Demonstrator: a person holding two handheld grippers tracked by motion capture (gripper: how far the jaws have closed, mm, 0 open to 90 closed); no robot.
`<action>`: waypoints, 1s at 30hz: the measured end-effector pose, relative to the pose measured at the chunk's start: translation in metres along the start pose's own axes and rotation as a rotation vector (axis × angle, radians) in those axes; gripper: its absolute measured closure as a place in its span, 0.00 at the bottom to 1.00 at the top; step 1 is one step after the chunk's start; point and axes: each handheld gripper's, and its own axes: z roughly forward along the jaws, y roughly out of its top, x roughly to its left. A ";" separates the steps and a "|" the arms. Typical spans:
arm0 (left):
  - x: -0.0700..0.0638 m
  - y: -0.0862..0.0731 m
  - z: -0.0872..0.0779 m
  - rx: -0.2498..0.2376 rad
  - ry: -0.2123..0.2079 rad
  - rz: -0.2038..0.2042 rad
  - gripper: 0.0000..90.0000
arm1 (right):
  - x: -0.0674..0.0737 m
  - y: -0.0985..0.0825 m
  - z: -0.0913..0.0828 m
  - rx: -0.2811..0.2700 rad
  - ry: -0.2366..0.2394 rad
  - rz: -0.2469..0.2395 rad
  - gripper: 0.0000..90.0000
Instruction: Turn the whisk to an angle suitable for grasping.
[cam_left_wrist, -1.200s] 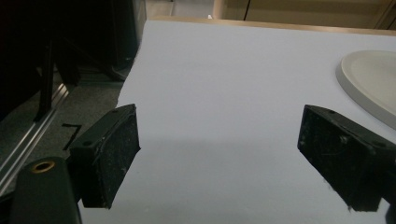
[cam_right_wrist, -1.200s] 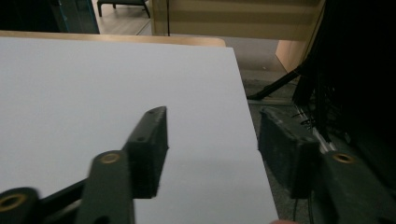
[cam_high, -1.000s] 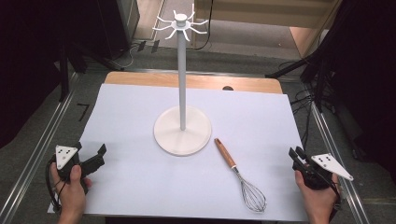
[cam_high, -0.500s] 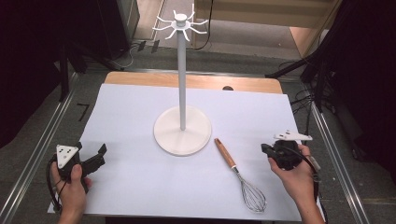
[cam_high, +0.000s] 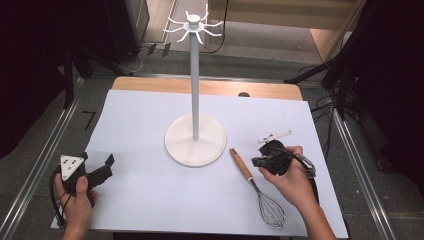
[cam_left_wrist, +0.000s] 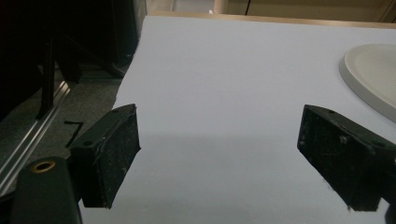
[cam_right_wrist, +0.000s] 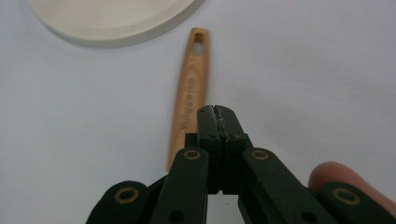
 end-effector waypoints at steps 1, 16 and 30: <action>0.000 0.000 0.000 0.000 0.000 -0.001 0.15 | 0.003 0.002 0.003 0.015 0.012 0.004 1.00; -0.001 0.000 0.001 0.003 0.001 0.006 0.16 | 0.024 0.008 0.046 0.140 0.079 0.002 1.00; -0.001 0.000 0.000 0.007 0.003 0.008 0.16 | 0.006 0.008 0.052 0.115 -0.036 0.145 1.00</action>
